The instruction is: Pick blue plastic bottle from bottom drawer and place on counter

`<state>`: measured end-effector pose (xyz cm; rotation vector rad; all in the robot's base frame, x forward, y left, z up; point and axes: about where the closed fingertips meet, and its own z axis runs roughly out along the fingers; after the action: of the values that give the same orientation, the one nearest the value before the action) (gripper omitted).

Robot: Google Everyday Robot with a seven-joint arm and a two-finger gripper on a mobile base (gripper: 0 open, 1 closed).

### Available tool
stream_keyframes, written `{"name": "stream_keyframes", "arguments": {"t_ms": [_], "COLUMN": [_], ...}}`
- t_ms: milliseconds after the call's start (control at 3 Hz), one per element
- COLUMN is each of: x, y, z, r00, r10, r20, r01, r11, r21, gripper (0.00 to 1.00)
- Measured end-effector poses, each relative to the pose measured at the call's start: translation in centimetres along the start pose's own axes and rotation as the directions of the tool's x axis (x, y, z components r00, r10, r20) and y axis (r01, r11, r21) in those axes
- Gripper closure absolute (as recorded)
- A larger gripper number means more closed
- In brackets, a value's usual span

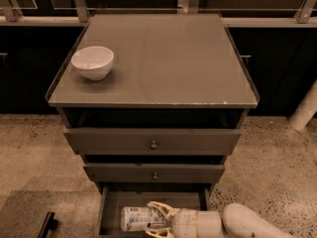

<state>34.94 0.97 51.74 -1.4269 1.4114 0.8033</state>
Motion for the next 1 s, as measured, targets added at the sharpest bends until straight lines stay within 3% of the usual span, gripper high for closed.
{"name": "stream_keyframes", "arguments": {"t_ms": [333, 667, 1000], "x": [-0.69, -0.7, -1.09], "y": [-0.77, -0.77, -1.37], "z": [-0.98, -0.98, -0.64], "r00": [0.999, 0.999, 0.997], "r10": [-0.037, -0.037, -0.071], "r20": [-0.038, -0.038, -0.031], "r01": [0.037, 0.037, 0.069], "r11": [0.9993, 0.9993, 0.9964], "r21": [0.004, 0.004, -0.048], "gripper": [1.0, 1.0, 1.0]}}
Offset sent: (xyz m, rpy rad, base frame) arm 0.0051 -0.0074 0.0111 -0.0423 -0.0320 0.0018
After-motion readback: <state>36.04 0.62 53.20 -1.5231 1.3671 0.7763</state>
